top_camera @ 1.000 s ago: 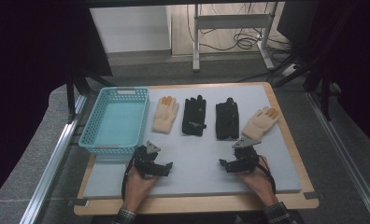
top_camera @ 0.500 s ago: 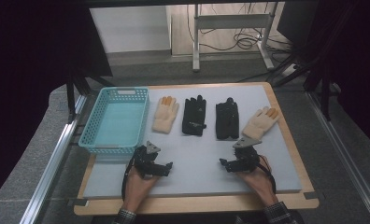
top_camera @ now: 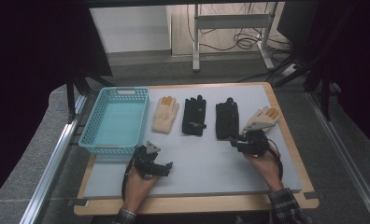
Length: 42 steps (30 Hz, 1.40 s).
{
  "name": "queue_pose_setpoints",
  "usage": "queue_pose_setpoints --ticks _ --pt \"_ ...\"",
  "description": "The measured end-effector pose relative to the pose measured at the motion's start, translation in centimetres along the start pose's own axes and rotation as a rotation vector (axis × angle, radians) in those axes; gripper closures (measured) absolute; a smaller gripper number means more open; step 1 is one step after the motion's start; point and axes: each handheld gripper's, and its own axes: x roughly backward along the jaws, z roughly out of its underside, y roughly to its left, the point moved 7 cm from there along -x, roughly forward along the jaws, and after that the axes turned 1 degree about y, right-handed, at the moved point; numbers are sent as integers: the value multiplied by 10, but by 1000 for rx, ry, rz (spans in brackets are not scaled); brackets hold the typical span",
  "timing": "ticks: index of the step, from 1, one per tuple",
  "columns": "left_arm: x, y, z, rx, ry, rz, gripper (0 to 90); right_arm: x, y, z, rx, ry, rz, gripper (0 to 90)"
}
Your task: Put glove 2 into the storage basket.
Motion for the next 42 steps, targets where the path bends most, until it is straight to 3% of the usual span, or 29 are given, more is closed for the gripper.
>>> queue_pose_setpoints --ticks 2,4,7,9,16,18,27,28,31,34,35,37,38,39,40,42 --pt "0 0 0 0 0 0 5 0 -5 -3 -12 -3 6 679" --pt "0 0 0 0 0 0 5 -4 -23 -13 -41 -8 28 793" --pt "0 0 0 1 0 1 5 -11 -34 -19 -44 4 61 828" --pt "0 0 0 2 0 1 5 -24 -50 -25 -53 21 99 832" --pt "0 0 0 3 -3 2 5 -47 -77 -30 -79 39 172 786" --pt "0 0 0 3 -2 2 6 -53 -83 -33 -96 31 167 759" --pt "0 0 0 3 -2 2 6 -71 -80 -52 -85 -2 119 581" --pt "0 0 0 4 -2 2 6 -78 -76 -54 -63 18 105 522" --pt "0 0 0 3 -2 2 6 -89 -73 -54 -24 55 123 492" --pt "0 0 0 4 -2 2 6 -97 -75 -52 -33 93 135 473" --pt "0 0 0 4 -2 3 6 -97 -75 -52 -33 93 135 473" --pt "0 0 0 3 -2 2 6 -99 -77 -51 -99 99 120 537" --pt "0 0 0 3 -2 2 6 -99 -77 -51 -99 99 120 537" --pt "0 0 0 3 -2 2 6 -98 -76 -50 -124 110 105 665" --pt "0 0 0 3 -2 2 6 -98 -76 -50 -124 110 105 665" --pt "0 0 0 3 -2 2 6 -98 -75 -50 -142 106 92 759"
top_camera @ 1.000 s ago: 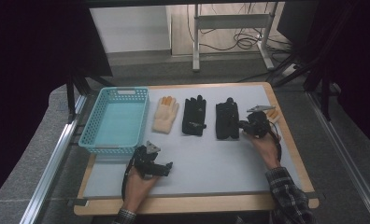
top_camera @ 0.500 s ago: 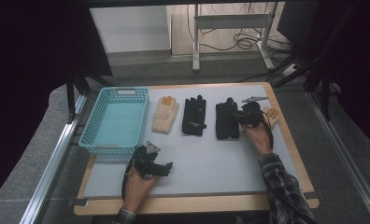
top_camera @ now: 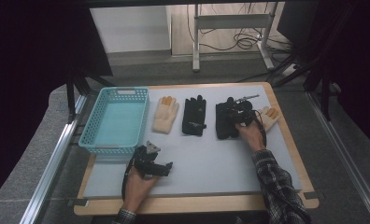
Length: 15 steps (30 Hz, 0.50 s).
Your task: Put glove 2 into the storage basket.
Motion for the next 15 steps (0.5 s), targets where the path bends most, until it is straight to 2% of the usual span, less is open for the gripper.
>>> queue_pose_setpoints --ticks 1,6,8,9,12,15 --pt "0 0 0 0 0 0 6 0 1 0 -4 0 -16 811" --pt "0 0 0 -5 5 0 6 1 1 0 -37 0 -40 840" --pt "0 0 0 -5 5 1 6 7 3 -2 -25 -10 -26 842" --pt "0 0 0 -5 5 1 6 7 3 -2 -25 -10 -26 842" --pt "0 0 0 -5 5 0 6 23 7 -8 -16 -47 -35 842" --pt "0 0 0 -5 5 0 6 32 10 -10 -6 -64 -36 841"
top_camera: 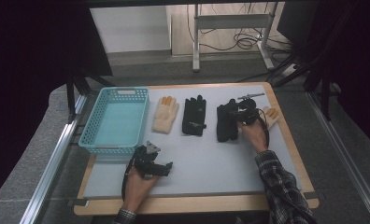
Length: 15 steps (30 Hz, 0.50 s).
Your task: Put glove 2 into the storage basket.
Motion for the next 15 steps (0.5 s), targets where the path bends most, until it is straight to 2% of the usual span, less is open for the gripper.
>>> queue_pose_setpoints --ticks 1,5,7,8,9,11,12,13,15 --pt "0 0 0 0 0 0 6 9 5 -2 -4 -19 -13 841" --pt "0 0 0 -1 0 0 6 21 13 -3 -2 -38 -34 841" --pt "0 0 0 0 0 0 6 34 25 -2 14 -53 -48 841" --pt "0 0 0 0 0 0 6 34 25 -2 14 -53 -48 841" --pt "0 0 0 -1 0 0 7 43 33 -1 22 -66 -62 841" --pt "0 0 0 0 0 0 7 47 37 0 20 -69 -68 840" --pt "0 0 0 0 0 0 7 58 48 3 28 -79 -78 840" --pt "0 0 0 -1 0 0 7 63 52 5 30 -87 -81 840" --pt "0 0 0 -1 0 0 7 66 56 6 30 -92 -88 839"
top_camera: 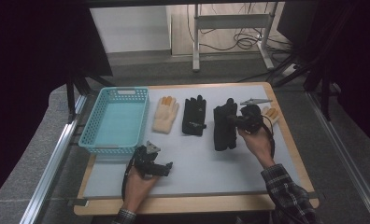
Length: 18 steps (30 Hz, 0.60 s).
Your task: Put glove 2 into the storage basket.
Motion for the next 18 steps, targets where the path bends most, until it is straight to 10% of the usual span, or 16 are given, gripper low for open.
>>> queue_pose_setpoints --ticks 9,18 --pt "0 0 -1 8 -8 -1 7 29 61 35 36 -2 -41 837" --pt "0 0 0 5 -3 -1 7 26 87 75 59 28 -60 835"
